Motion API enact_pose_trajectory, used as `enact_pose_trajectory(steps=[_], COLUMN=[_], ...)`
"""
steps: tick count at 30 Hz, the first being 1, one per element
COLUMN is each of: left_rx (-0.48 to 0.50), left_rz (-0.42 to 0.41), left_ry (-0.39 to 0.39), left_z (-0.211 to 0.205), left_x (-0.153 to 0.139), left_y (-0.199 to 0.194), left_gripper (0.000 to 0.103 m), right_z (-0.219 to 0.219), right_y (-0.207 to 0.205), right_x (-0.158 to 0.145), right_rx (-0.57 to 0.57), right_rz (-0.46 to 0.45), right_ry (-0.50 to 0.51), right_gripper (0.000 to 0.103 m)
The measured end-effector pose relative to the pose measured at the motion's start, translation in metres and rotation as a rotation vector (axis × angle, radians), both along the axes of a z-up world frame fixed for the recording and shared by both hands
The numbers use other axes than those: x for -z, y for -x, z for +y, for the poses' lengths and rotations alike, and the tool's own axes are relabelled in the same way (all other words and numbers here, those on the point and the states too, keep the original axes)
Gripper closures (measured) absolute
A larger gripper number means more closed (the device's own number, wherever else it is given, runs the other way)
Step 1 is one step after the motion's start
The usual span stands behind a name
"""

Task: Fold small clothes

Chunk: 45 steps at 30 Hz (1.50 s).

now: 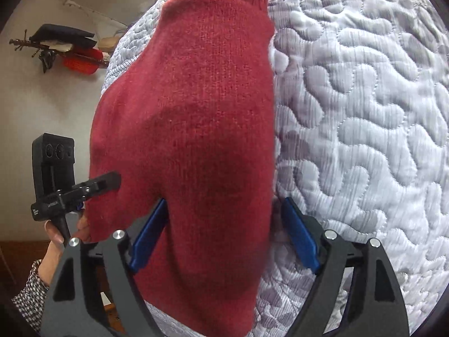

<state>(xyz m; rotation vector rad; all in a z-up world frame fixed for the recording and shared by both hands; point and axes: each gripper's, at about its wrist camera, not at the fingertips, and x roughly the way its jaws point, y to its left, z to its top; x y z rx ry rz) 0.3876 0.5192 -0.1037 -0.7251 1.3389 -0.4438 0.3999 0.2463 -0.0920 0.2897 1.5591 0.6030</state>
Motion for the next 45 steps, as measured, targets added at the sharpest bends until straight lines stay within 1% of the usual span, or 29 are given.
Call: enact_pose_trajectory(steps=[1, 2, 5, 6, 8, 12, 14, 16, 17, 19, 24, 27, 29, 31, 33, 35, 36, 38, 39, 40, 41, 42, 43, 44, 45], left_rx=[-0.004, -0.01, -0.034, -0.046, -0.052, -0.035, -0.013, 0.0, 0.009, 0.033, 0.103, 0.126, 0.126, 0.127, 0.112, 0.092, 0.087, 0.07, 0.055, 0.036, 0.013, -0.006, -0.02, -0.027, -0.03], left_rz=[0.001, 0.001, -0.01, -0.017, -0.039, -0.069, -0.083, -0.091, -0.096, -0.113, -0.165, -0.185, -0.191, -0.197, -0.177, -0.147, -0.148, -0.165, -0.168, -0.164, -0.153, -0.146, -0.143, -0.145, -0.151], left_ry=[0.011, 0.009, 0.01, 0.024, 0.042, 0.059, 0.06, 0.079, 0.088, 0.1, 0.107, 0.076, 0.05, 0.008, -0.03, -0.075, -0.105, -0.138, -0.144, -0.148, -0.151, -0.163, -0.174, -0.188, -0.201], left_z=[-0.001, -0.003, -0.005, -0.005, -0.006, -0.021, -0.038, -0.055, -0.057, -0.081, -0.159, -0.206, -0.231, -0.249, -0.265, -0.271, -0.272, -0.274, -0.274, -0.272, -0.269, -0.266, -0.264, -0.262, -0.259], left_x=[0.0, 0.001, -0.003, -0.006, -0.013, -0.029, -0.036, -0.041, -0.045, -0.055, -0.076, -0.083, -0.084, -0.08, -0.066, -0.045, -0.036, -0.026, -0.024, -0.023, -0.024, -0.026, -0.031, -0.037, -0.043], left_y=[0.001, 0.003, 0.009, 0.013, 0.018, 0.027, 0.031, 0.035, 0.033, 0.034, 0.033, 0.032, 0.034, 0.037, 0.041, 0.042, 0.043, 0.048, 0.05, 0.053, 0.057, 0.061, 0.065, 0.07, 0.08], left_gripper=[0.048, 0.053, 0.061, 0.062, 0.064, 0.065, 0.065, 0.065, 0.065, 0.065, 0.066, 0.066, 0.066, 0.066, 0.066, 0.066, 0.065, 0.056, 0.053, 0.048, 0.043, 0.041, 0.04, 0.04, 0.039], right_z=[0.003, 0.006, 0.005, 0.003, -0.002, -0.013, -0.025, -0.047, -0.058, -0.083, -0.158, -0.197, -0.214, -0.23, -0.243, -0.251, -0.255, -0.263, -0.264, -0.265, -0.265, -0.268, -0.282, -0.283, -0.285], right_y=[-0.001, 0.0, 0.0, 0.001, 0.004, 0.015, 0.022, 0.03, 0.032, 0.04, 0.056, 0.055, 0.05, 0.04, 0.033, 0.028, 0.029, 0.031, 0.033, 0.035, 0.037, 0.043, 0.054, 0.063, 0.071], right_x=[0.001, 0.002, -0.003, -0.007, -0.014, -0.038, -0.05, -0.062, -0.068, -0.08, -0.103, -0.109, -0.105, -0.091, -0.072, -0.048, -0.039, -0.024, -0.022, -0.021, -0.022, -0.025, -0.028, -0.032, -0.035], right_rx=[-0.005, -0.011, -0.007, -0.005, 0.005, -0.004, 0.005, 0.024, 0.029, 0.049, 0.111, 0.116, 0.111, 0.115, 0.125, 0.133, 0.139, 0.16, 0.168, 0.173, 0.177, 0.179, 0.174, 0.167, 0.162], right_rz=[-0.003, 0.004, -0.015, -0.025, -0.032, -0.087, -0.103, -0.11, -0.118, -0.133, -0.154, -0.166, -0.166, -0.151, -0.124, -0.096, -0.084, -0.068, -0.068, -0.068, -0.065, -0.068, -0.079, -0.088, -0.09], right_ry=[-0.007, -0.029, -0.044, -0.056, -0.079, -0.068, -0.075, -0.086, -0.086, -0.083, -0.066, -0.039, -0.024, -0.016, -0.014, -0.013, -0.021, -0.058, -0.075, -0.083, -0.082, -0.079, -0.084, -0.09, -0.096], right_gripper=[0.027, 0.04, 0.056, 0.059, 0.062, 0.064, 0.064, 0.064, 0.064, 0.064, 0.064, 0.064, 0.064, 0.063, 0.063, 0.061, 0.058, 0.053, 0.05, 0.047, 0.036, 0.033, 0.033, 0.033, 0.029])
